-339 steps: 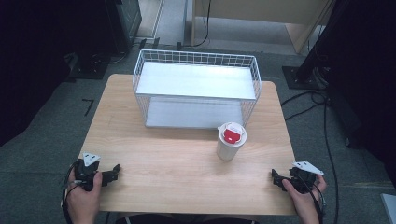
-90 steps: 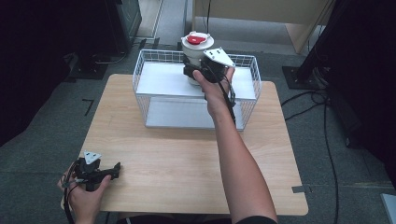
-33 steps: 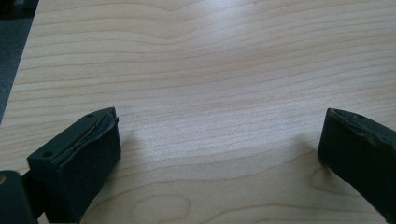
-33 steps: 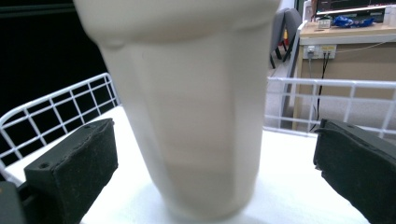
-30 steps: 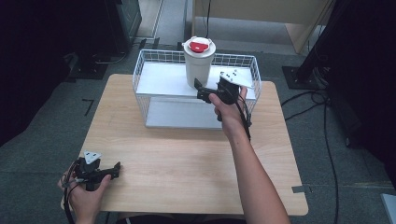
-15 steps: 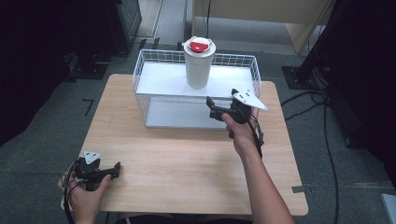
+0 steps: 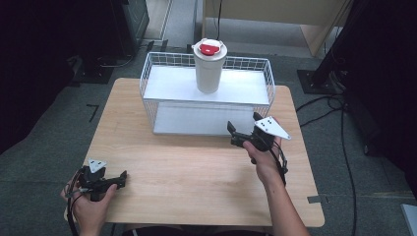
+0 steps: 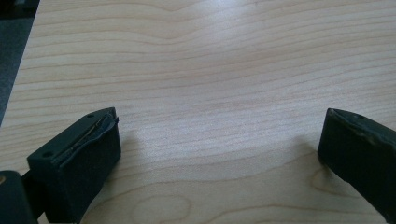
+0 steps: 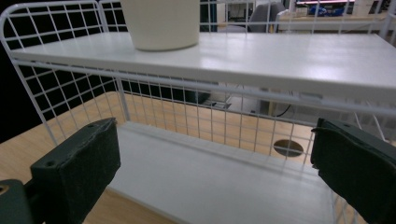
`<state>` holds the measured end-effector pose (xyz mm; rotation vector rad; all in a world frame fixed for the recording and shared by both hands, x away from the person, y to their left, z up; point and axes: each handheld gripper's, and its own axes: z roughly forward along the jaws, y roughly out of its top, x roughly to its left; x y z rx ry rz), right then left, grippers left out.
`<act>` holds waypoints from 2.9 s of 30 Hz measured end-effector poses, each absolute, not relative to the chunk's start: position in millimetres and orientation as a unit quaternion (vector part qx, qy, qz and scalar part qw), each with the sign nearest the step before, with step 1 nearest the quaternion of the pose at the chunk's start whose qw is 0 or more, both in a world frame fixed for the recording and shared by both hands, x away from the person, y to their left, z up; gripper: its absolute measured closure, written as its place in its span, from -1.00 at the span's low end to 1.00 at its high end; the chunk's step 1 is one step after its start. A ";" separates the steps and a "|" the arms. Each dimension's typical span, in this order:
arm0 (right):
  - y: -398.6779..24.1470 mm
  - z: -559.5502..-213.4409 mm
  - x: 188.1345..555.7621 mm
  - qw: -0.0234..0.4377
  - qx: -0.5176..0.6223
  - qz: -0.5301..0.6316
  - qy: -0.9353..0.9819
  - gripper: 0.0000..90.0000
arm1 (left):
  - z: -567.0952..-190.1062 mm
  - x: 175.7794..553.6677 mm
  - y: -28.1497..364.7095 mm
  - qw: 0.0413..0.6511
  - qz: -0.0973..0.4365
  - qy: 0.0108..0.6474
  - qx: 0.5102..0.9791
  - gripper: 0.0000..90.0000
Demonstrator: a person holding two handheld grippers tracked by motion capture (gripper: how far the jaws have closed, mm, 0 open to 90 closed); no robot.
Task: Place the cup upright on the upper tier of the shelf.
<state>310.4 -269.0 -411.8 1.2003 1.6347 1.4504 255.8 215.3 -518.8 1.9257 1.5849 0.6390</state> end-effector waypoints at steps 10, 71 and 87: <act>-297.4 -435.8 293.8 0.322 0.484 0.535 0.614 -0.96 | -518.7 255.7 215.4 0.279 0.238 0.591 0.719 -1.00; -425.5 -518.8 192.2 0.354 0.593 0.379 0.615 -0.90 | -518.7 255.7 215.3 0.280 0.238 0.591 0.718 -1.00; -434.9 -522.2 187.5 0.291 0.598 0.340 0.665 -0.90 | -518.8 255.7 215.3 0.280 0.238 0.591 0.718 -1.00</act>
